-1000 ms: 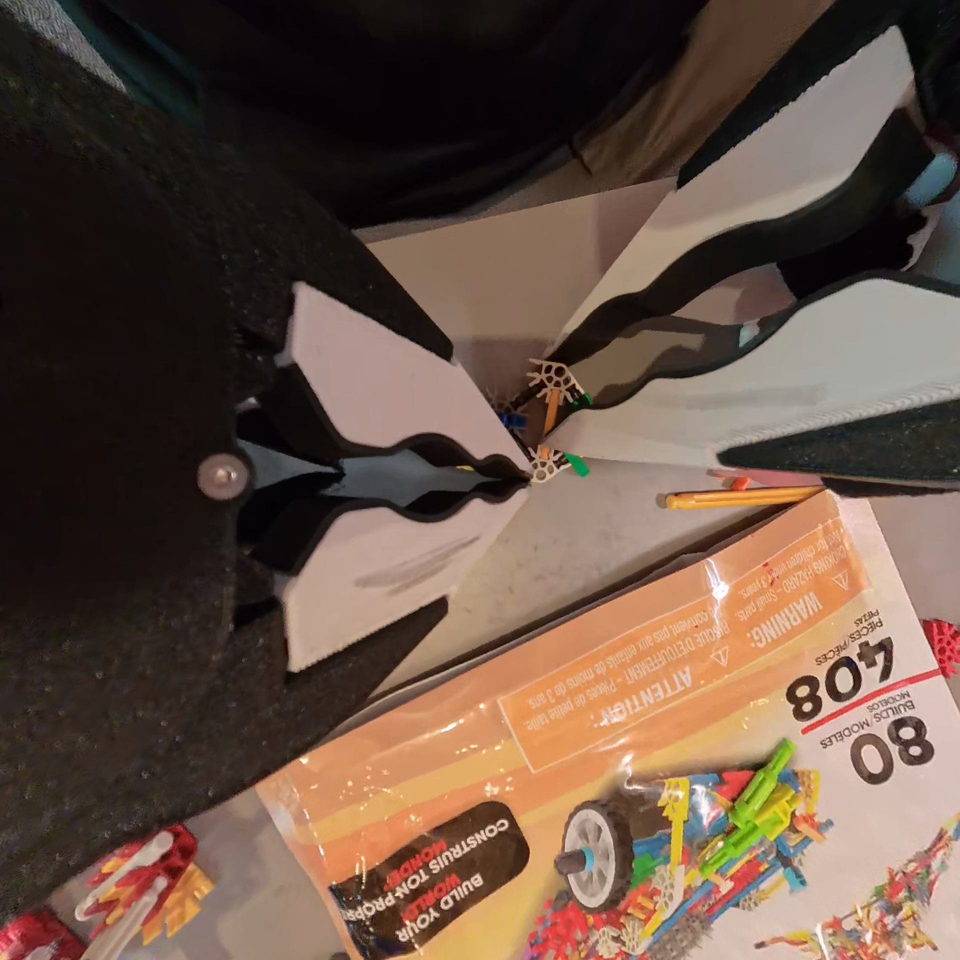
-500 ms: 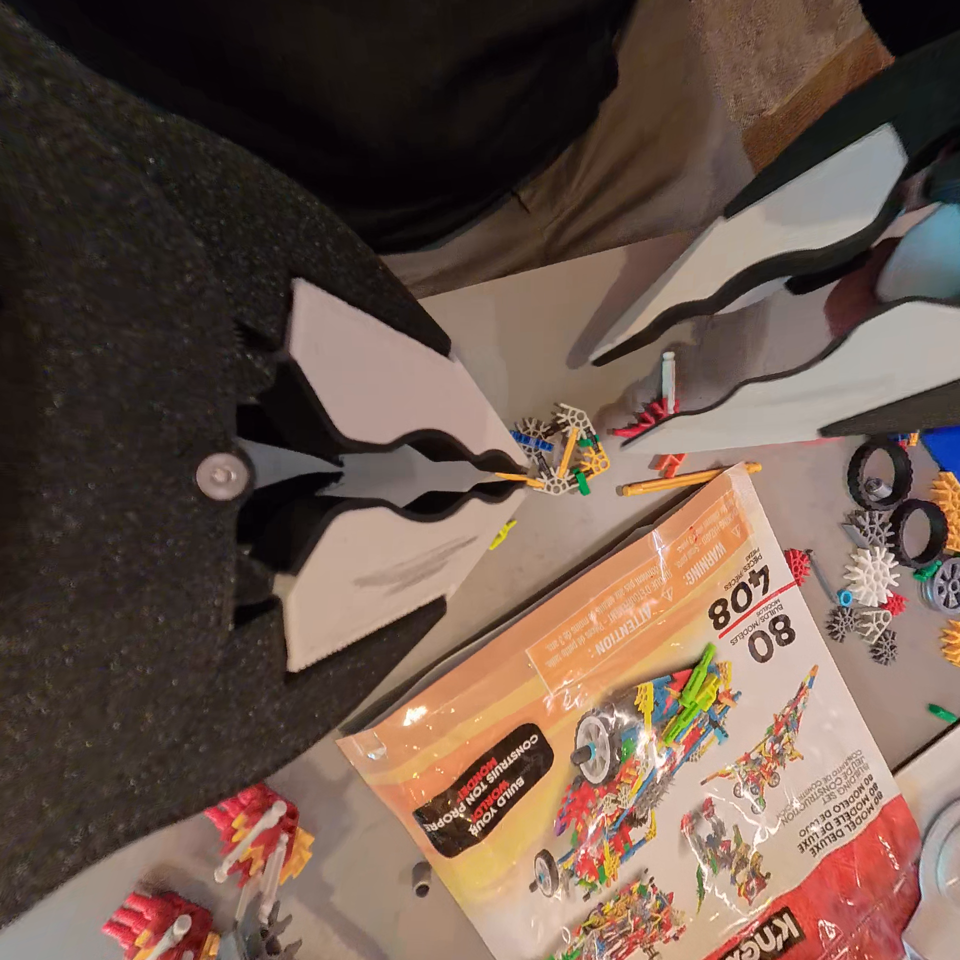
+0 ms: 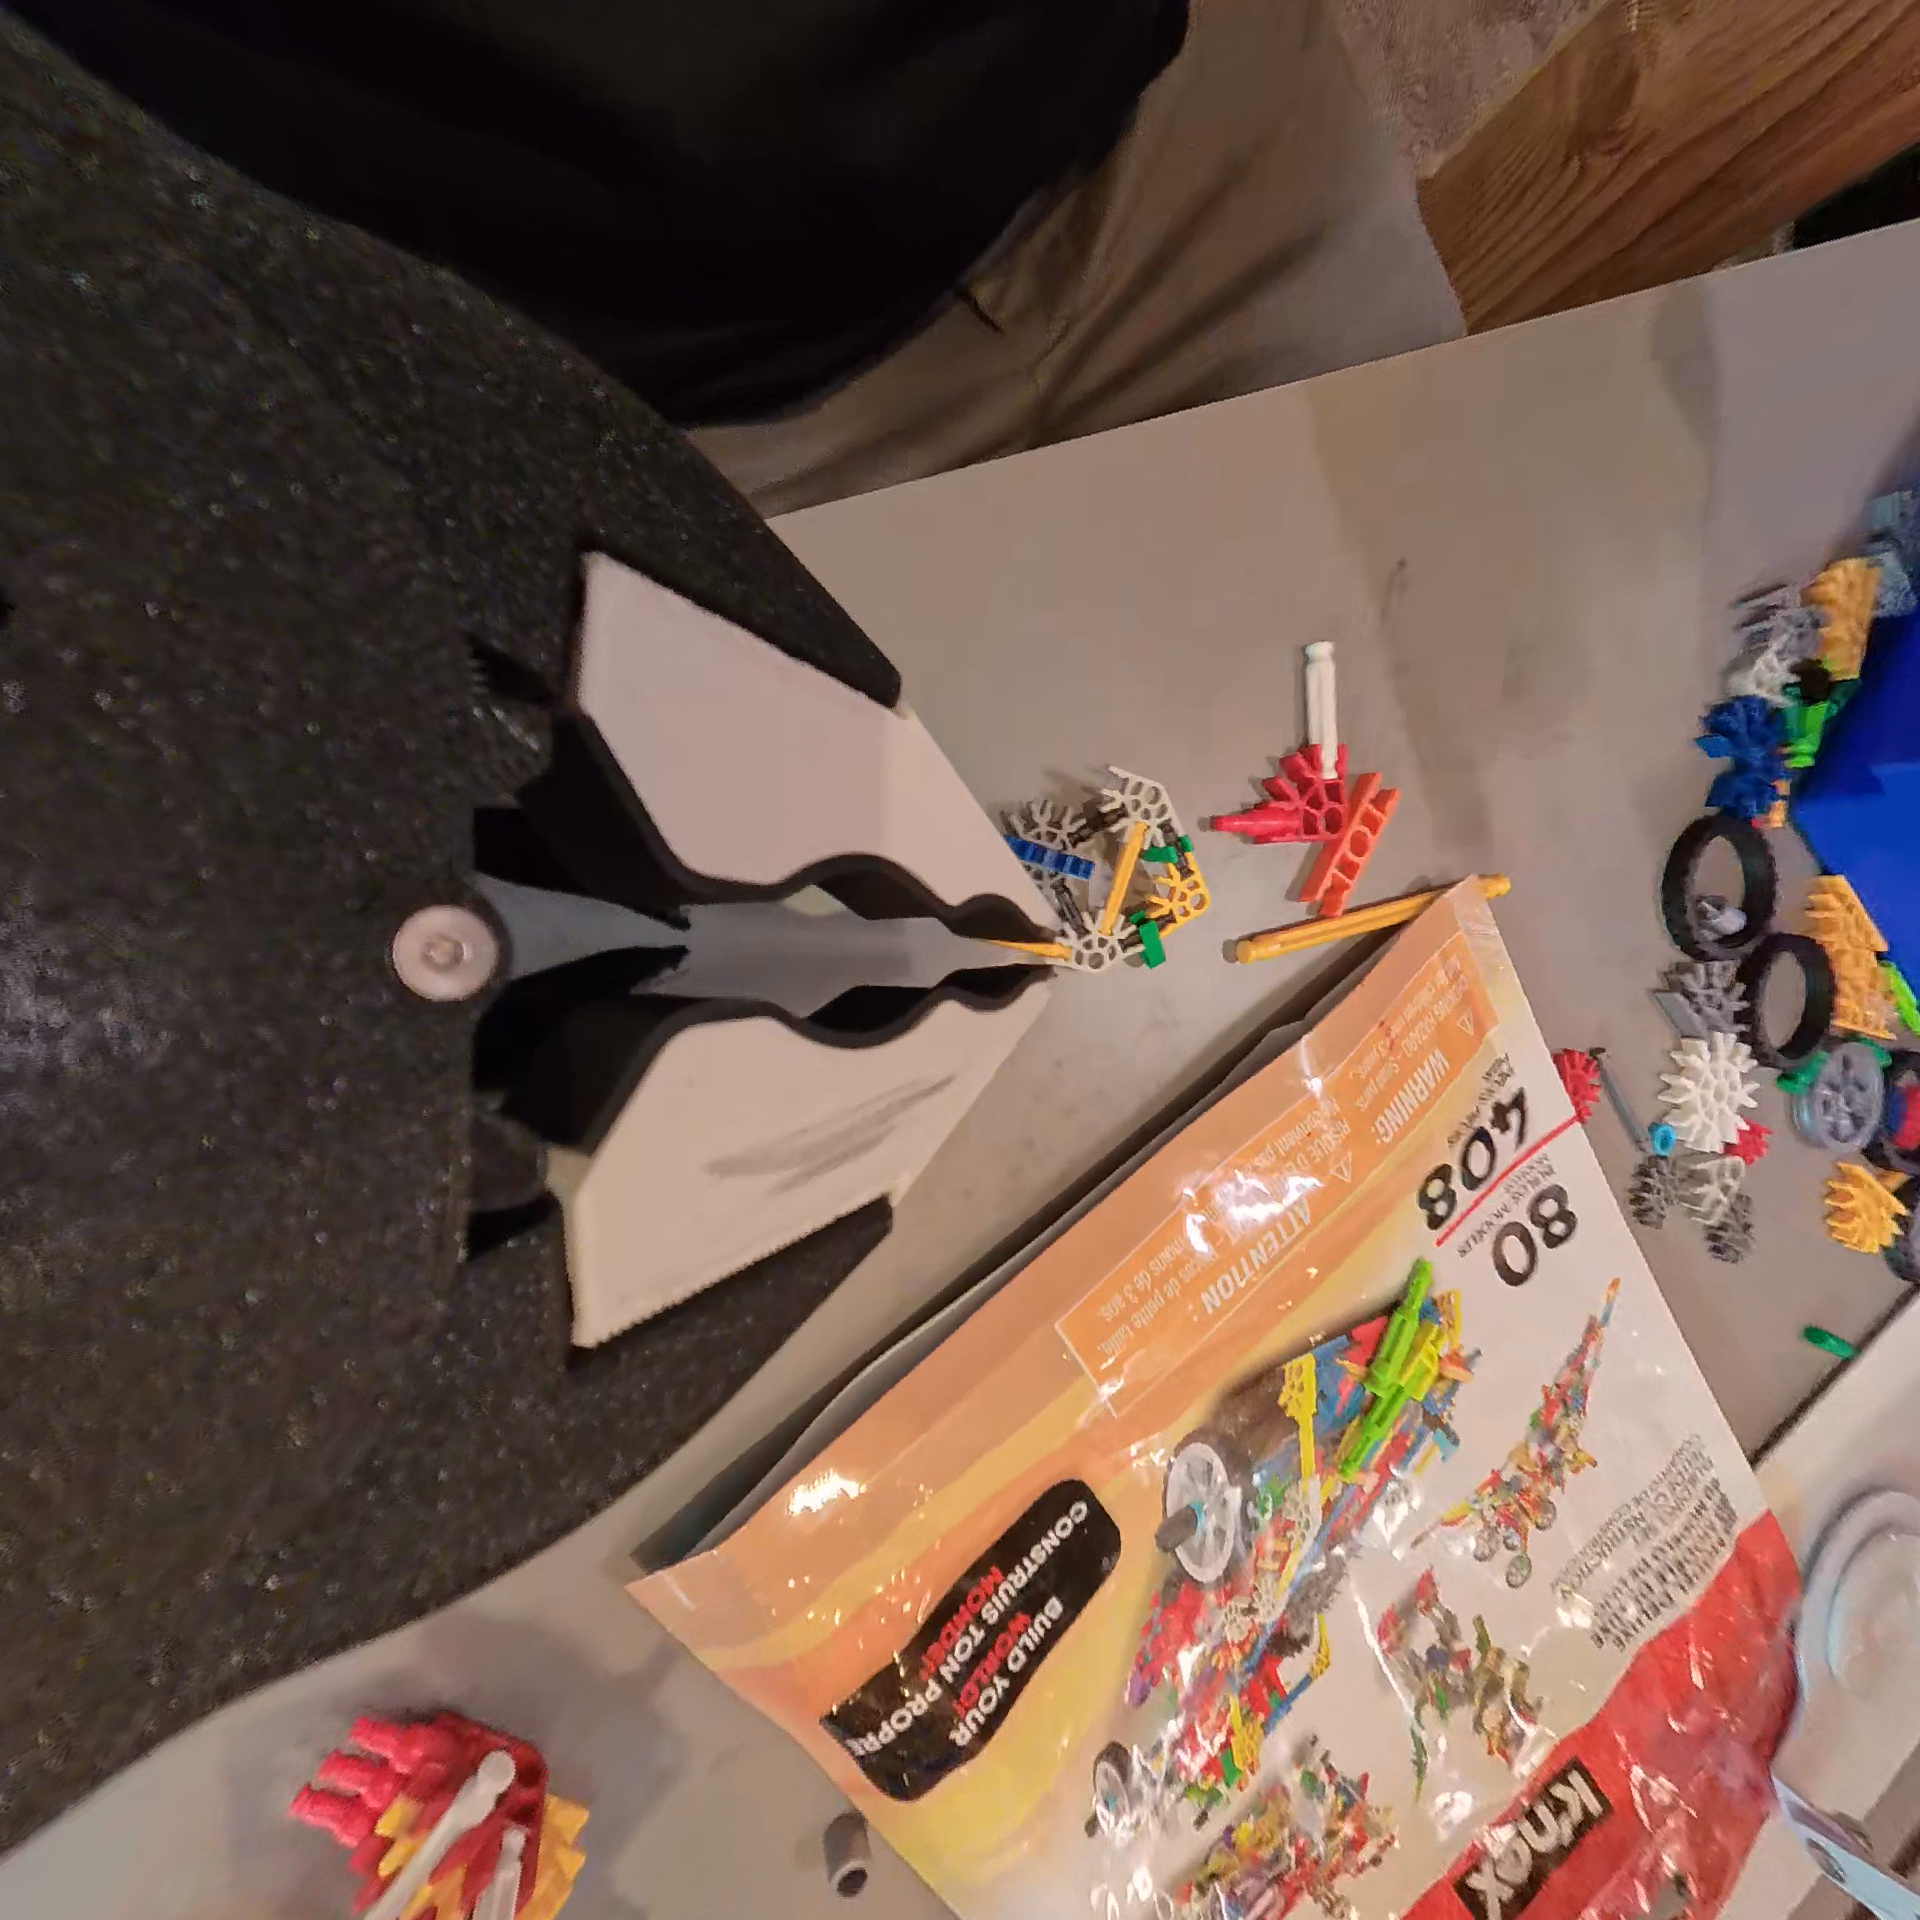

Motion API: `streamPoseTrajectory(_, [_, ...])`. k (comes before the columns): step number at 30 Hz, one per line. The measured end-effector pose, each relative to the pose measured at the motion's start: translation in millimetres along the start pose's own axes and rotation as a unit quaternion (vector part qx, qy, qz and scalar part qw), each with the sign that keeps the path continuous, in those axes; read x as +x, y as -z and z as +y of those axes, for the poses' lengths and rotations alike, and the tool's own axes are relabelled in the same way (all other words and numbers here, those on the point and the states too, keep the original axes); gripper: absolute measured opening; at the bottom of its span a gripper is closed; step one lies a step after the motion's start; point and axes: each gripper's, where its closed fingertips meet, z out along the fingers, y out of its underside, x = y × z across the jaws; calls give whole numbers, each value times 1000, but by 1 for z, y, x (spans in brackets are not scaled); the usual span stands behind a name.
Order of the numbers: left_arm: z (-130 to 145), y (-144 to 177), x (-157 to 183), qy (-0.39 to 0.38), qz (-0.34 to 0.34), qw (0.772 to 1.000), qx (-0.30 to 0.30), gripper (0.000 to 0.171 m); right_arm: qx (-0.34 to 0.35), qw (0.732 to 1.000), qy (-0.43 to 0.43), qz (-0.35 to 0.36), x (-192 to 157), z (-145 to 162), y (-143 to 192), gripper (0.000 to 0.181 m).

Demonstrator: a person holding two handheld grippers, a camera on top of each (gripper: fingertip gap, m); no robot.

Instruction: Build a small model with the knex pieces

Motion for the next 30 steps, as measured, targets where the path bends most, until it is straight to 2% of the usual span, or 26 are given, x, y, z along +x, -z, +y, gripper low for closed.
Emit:
streamPoseTrajectory(3, [23, 7, -49, 5, -35, 999, -42, 24, 1, 1000, -7, -6, 0, 0, -1, 1])
streamPoseTrajectory(7, [52, 4, -86, -7, -48, 994, -102, 22, -10, 1000, -8, -11, -1, 3, -2, 1])
streamPoseTrajectory(12, [85, 5, -95, 7, -40, 988, -146, 24, 2, 1000, -3, -17, -3, -7, -1, 4])
streamPoseTrajectory(15, [105, 16, -93, 36, -49, 987, -146, 24, 3, 1000, 23, -13, -2, -23, -4, 5])
streamPoseTrajectory(21, [172, 21, -99, 72, -42, 976, -203, 22, -4, 999, 49, -16, -1, -33, -18, 5])
streamPoseTrajectory(25, [201, 16, -112, 69, -33, 969, -234, 19, 8, 999, 34, -2, 2, -31, -22, 4])
streamPoseTrajectory(30, [221, -8, -127, 89, 0, 963, -255, 16, 19, 1000, 22, 4, 4, -23, -22, 4])
